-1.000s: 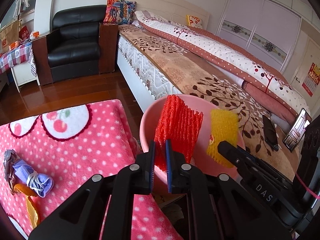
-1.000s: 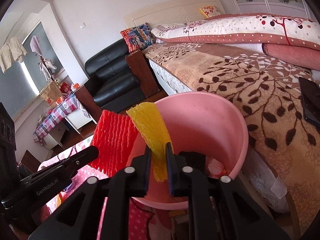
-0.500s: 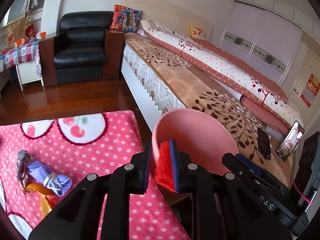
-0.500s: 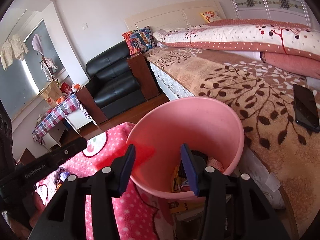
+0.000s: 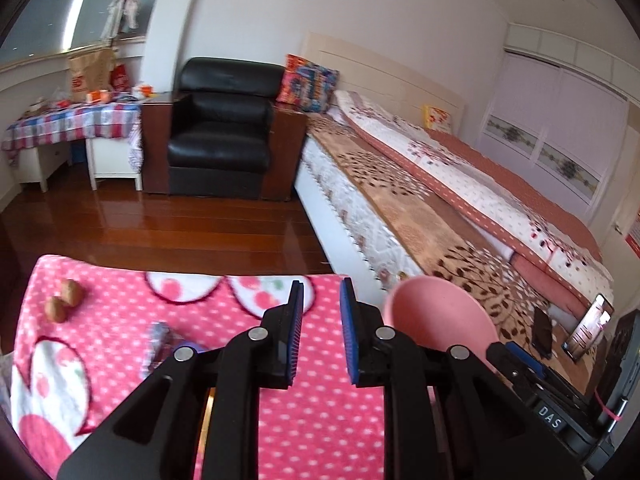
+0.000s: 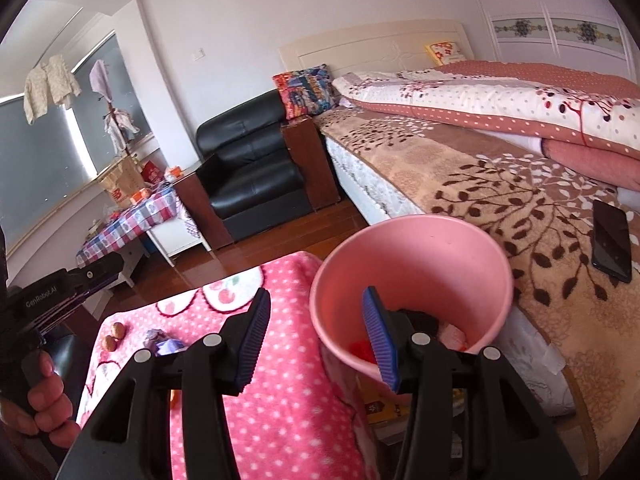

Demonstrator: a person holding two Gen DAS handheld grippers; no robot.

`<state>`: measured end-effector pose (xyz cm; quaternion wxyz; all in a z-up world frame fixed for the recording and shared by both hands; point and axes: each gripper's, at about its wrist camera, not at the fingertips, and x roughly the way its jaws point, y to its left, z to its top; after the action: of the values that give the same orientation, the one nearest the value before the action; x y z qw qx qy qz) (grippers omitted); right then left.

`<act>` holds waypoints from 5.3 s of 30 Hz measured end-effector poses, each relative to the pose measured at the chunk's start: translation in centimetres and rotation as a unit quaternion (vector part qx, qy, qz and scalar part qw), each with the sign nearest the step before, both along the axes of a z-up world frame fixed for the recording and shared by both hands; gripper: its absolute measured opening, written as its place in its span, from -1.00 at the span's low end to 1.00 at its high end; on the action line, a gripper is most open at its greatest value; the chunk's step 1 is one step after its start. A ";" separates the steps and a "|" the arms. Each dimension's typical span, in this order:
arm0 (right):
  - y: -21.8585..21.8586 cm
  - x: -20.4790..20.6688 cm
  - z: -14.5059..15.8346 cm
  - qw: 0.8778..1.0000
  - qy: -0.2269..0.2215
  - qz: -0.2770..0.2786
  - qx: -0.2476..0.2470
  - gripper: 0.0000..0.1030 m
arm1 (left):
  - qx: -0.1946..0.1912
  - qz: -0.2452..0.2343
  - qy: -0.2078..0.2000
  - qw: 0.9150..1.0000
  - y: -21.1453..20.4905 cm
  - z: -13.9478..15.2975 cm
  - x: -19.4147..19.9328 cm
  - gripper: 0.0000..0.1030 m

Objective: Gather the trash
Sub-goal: 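Move both tools back over the silver wrapper and orange peel, then close the left tool on the silver wrapper while the right tool grips the orange peel, then carry the silver wrapper and orange peel with both tools over the bucket, then open both tools to drop the wrapper and peel into the bucket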

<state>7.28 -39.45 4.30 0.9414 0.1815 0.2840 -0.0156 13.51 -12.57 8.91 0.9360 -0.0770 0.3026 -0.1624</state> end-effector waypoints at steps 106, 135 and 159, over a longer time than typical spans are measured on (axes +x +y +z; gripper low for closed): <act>16.3 -0.3 -4.4 0.977 0.049 0.206 -0.026 -0.93 | 0.075 0.076 0.018 0.994 8.0 -5.5 -5.1 -0.81; -2.4 -1.2 0.4 0.999 -0.027 0.011 -0.021 -0.92 | 0.049 -0.062 -0.025 0.997 -5.9 -2.9 -3.9 -0.81; -8.7 3.3 -4.3 0.999 0.007 -0.038 -0.020 -0.92 | 0.067 -0.147 0.018 0.987 -16.5 -7.0 0.3 -0.80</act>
<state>10.55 -48.17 -0.01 0.9415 0.1728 0.2832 -0.0584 13.84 -29.08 1.89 0.8993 0.0278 0.3379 -0.2763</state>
